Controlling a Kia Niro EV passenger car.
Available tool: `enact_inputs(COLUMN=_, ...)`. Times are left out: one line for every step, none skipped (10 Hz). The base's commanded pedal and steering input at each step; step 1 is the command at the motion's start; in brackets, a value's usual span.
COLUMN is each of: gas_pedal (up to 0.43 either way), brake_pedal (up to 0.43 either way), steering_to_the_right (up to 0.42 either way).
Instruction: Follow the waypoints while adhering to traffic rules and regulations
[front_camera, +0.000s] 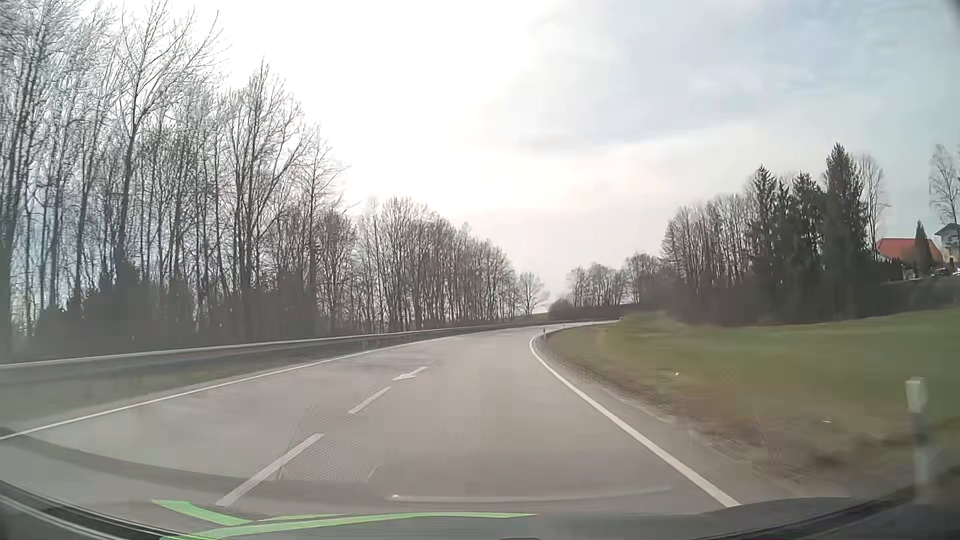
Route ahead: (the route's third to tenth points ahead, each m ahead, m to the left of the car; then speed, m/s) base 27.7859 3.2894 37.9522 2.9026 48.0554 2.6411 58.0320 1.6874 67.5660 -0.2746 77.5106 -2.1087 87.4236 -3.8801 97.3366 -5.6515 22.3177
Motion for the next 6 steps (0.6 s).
enact_inputs(gas_pedal=0.15, brake_pedal=0.0, steering_to_the_right=0.013)
enact_inputs(gas_pedal=0.15, brake_pedal=0.0, steering_to_the_right=0.013)
enact_inputs(gas_pedal=0.15, brake_pedal=0.0, steering_to_the_right=0.013)
enact_inputs(gas_pedal=0.15, brake_pedal=0.0, steering_to_the_right=0.013)
enact_inputs(gas_pedal=0.15, brake_pedal=0.0, steering_to_the_right=0.012)
enact_inputs(gas_pedal=0.15, brake_pedal=0.0, steering_to_the_right=0.012)
